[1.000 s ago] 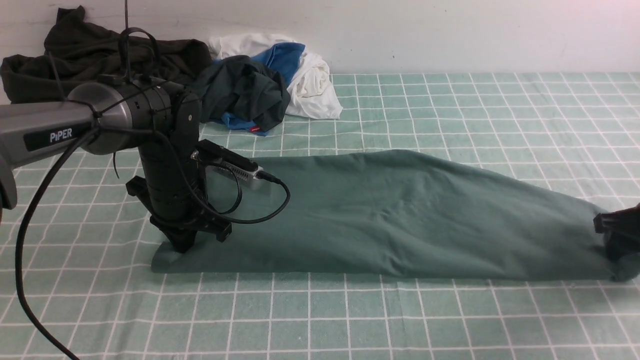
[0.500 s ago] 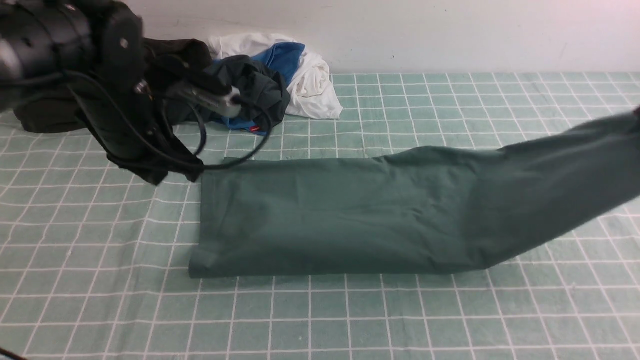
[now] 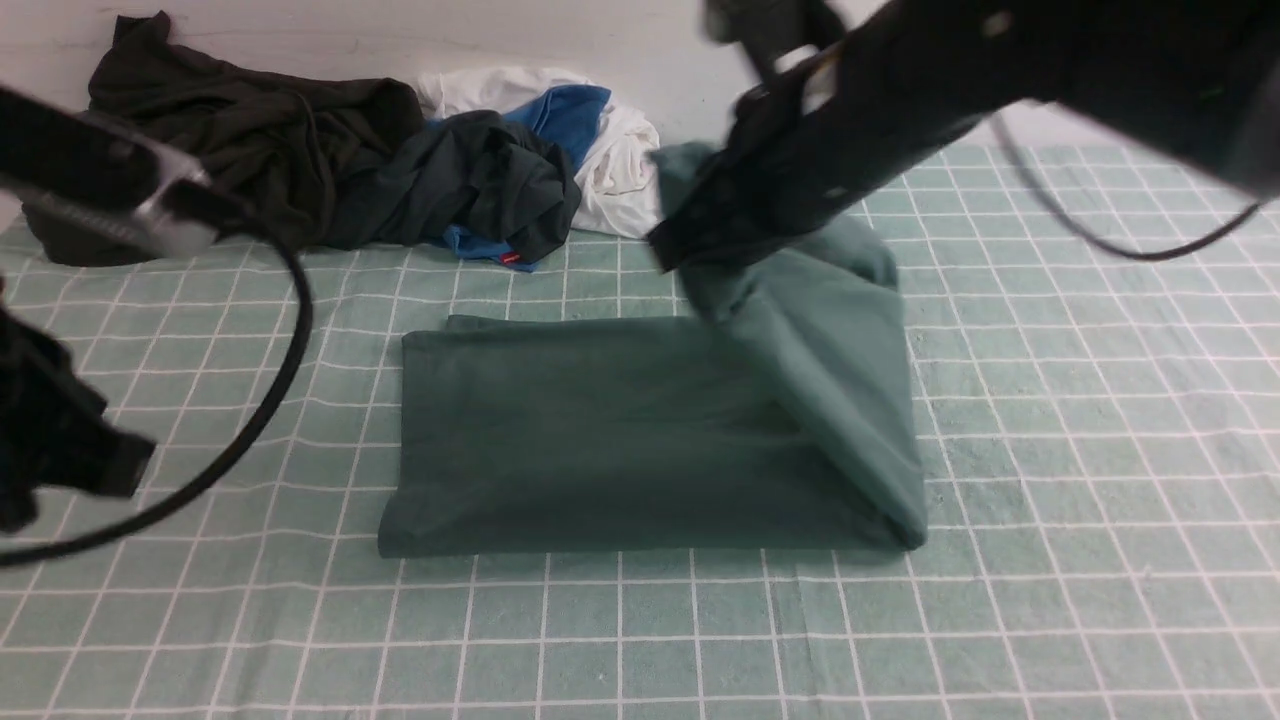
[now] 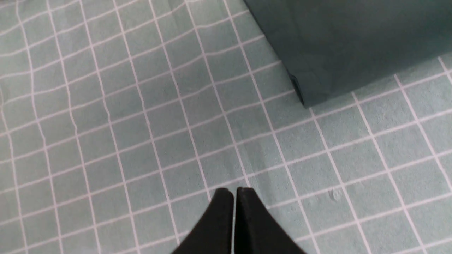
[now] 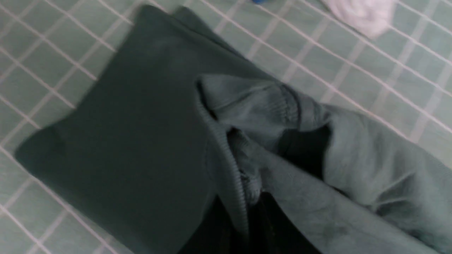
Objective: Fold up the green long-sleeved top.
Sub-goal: Use the right arm to drag the right edge of the fabric to the left and folds it over the left edge
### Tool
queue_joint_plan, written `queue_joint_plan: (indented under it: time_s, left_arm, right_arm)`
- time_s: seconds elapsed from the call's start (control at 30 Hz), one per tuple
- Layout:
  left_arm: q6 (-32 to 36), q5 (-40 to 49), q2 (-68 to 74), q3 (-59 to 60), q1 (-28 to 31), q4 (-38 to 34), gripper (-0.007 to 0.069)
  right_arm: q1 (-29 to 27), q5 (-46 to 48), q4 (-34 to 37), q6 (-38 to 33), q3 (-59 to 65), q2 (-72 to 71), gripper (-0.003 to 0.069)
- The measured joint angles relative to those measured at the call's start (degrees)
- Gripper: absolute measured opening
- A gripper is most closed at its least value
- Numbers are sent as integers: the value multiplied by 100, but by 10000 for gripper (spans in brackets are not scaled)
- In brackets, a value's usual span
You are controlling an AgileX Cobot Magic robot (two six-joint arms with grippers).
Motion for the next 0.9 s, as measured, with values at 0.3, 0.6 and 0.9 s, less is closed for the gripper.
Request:
queue_joint_plan:
  time_s: [0.3,0.6,0.9]
  left_arm:
    - [-127,207,-1494,1260,0,0,-3]
    - [-128,294,-2321,1848,5,-6,-3]
    - [-394,151,-3459,2418,5,-97,-3]
  right_arm:
    - [772,-709,1050,173,-1119,1853,55]
    - [776,251,1210,-288,-1907,2114,340]
    - [561,1653,-52,-204,-1996,1963,374]
